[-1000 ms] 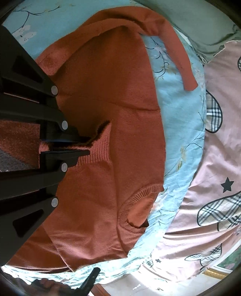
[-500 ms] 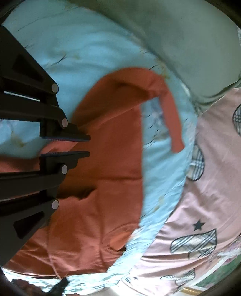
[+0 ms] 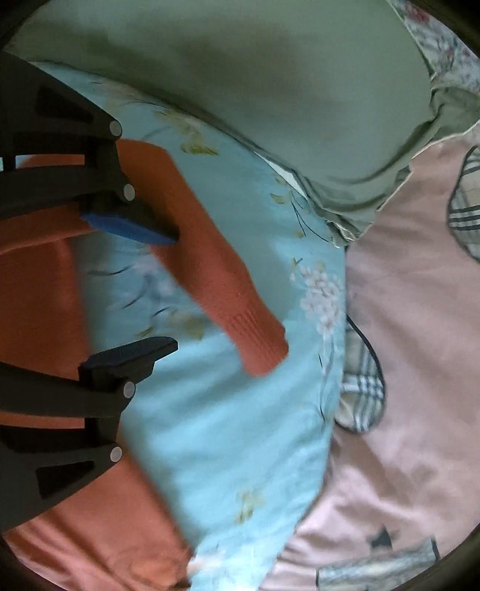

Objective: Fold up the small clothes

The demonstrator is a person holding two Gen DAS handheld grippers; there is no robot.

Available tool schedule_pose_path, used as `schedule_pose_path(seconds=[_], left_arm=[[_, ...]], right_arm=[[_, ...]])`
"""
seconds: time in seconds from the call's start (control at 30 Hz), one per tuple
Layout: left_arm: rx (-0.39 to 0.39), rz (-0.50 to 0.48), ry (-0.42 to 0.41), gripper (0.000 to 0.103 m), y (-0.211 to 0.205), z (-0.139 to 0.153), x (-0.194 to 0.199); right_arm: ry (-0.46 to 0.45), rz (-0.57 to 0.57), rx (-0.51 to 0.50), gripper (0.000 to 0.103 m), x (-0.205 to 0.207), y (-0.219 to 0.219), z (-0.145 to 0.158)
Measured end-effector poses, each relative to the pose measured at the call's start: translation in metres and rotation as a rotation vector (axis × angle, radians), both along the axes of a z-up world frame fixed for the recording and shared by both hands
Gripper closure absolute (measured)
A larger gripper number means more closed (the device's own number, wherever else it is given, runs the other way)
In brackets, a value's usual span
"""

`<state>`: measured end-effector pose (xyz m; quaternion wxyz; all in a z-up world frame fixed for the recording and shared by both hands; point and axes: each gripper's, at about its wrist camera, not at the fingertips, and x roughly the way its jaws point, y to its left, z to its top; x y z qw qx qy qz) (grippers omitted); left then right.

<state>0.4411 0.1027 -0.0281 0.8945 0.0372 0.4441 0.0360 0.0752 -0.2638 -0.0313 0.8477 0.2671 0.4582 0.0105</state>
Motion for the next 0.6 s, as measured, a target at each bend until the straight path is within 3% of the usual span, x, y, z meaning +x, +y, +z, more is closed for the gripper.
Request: schedule_pose_path(seconds=[0.03, 0.07, 0.13, 0.33, 0.4, 0.5, 0.53, 0.57, 0.6], left_arm=[[-0.006, 0.004, 0.017, 0.068, 0.001, -0.005, 0.007], [-0.027, 0.013, 0.041, 0.103, 0.006, -0.009, 0.015], [-0.109, 0.024, 0.06, 0.103, 0.018, -0.011, 0.021], [-0.289, -0.086, -0.061, 0.103, 0.014, 0.028, -0.028], [-0.288, -0.125, -0.103, 0.103, 0.006, 0.041, -0.045], [-0.213, -0.127, -0.099, 0.103, -0.002, 0.048, -0.041], [-0.184, -0.125, -0.088, 0.092, -0.003, 0.048, -0.04], [-0.153, -0.12, -0.076, 0.067, -0.004, 0.045, -0.034], [-0.122, -0.116, -0.074, 0.054, -0.003, 0.042, -0.029]], right_arm=[[0.0, 0.005, 0.0, 0.055, -0.001, 0.002, 0.001], [-0.001, 0.016, -0.001, 0.055, 0.0, 0.005, 0.002], [-0.006, 0.029, -0.004, 0.055, 0.0, 0.009, 0.002], [-0.012, 0.045, 0.005, 0.055, 0.002, 0.017, 0.001], [-0.006, 0.05, 0.008, 0.055, 0.001, 0.021, -0.001], [-0.007, 0.056, 0.012, 0.055, -0.004, 0.024, 0.001], [-0.007, 0.055, 0.012, 0.055, -0.006, 0.024, 0.001], [-0.007, 0.05, 0.013, 0.055, -0.009, 0.024, 0.001], [-0.005, 0.043, 0.014, 0.054, -0.011, 0.023, -0.001]])
